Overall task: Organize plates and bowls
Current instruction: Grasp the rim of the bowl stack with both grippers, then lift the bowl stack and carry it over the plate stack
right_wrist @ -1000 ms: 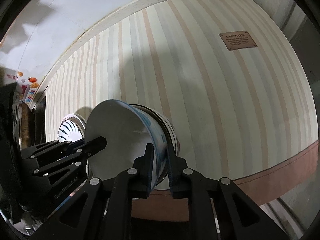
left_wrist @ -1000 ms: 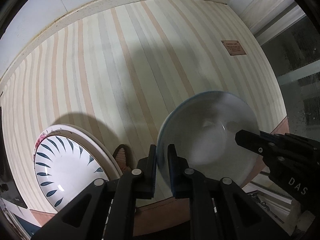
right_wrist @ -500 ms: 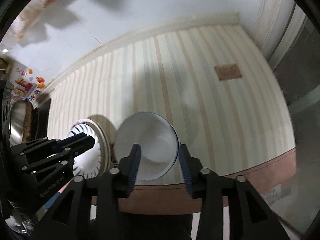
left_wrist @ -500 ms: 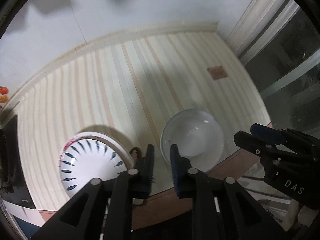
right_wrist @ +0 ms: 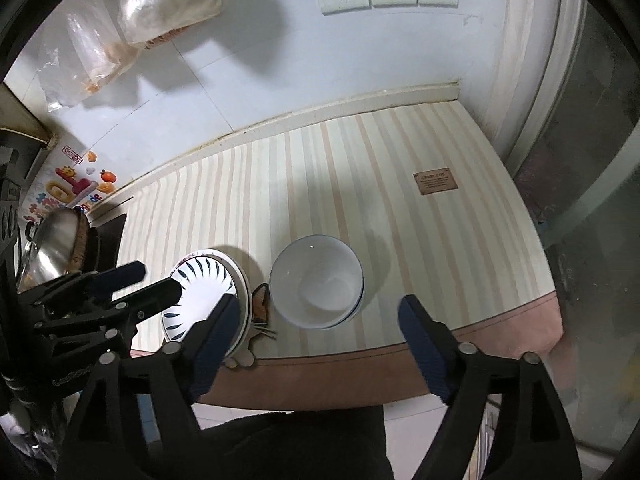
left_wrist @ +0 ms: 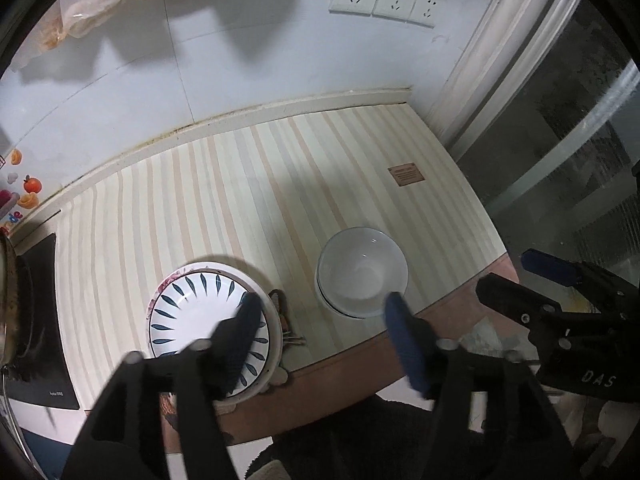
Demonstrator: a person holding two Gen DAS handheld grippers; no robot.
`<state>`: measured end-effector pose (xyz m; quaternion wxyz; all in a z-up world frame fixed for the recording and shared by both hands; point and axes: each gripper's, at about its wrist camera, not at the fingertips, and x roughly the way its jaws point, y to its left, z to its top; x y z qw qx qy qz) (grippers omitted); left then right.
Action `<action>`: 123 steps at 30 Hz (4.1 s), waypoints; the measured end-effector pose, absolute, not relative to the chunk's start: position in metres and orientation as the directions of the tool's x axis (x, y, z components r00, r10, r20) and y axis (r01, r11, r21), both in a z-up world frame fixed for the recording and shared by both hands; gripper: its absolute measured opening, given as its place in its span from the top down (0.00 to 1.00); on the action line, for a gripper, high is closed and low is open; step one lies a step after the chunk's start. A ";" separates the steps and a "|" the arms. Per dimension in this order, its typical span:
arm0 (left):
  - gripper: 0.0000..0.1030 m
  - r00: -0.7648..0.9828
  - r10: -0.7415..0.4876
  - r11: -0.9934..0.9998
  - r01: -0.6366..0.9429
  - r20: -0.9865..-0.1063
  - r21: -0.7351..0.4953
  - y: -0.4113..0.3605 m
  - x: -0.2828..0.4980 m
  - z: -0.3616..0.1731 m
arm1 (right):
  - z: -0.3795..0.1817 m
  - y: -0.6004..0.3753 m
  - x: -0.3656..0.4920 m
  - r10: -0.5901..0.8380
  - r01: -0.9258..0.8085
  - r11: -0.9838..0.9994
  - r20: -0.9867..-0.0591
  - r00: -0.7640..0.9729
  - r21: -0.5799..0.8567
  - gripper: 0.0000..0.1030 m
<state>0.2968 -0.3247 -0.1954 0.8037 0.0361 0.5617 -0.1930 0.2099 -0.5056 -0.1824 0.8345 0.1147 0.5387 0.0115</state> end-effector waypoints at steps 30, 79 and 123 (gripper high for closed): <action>0.27 0.068 -0.334 0.918 0.250 -0.940 -0.308 -0.343 0.358 -0.295 | -0.265 -0.542 0.242 0.257 0.155 0.934 -0.908 0.331 0.321 0.08; 0.51 -0.101 -0.402 0.913 0.032 -0.910 -0.407 -0.318 0.376 -0.378 | -0.437 -0.521 0.343 0.635 0.161 0.755 -0.770 0.064 0.636 0.46; 0.52 -0.061 -0.340 0.939 -0.079 -0.939 -0.335 -0.133 0.381 -0.376 | -0.440 -0.309 0.372 0.658 0.087 0.752 -0.751 -0.049 0.653 0.46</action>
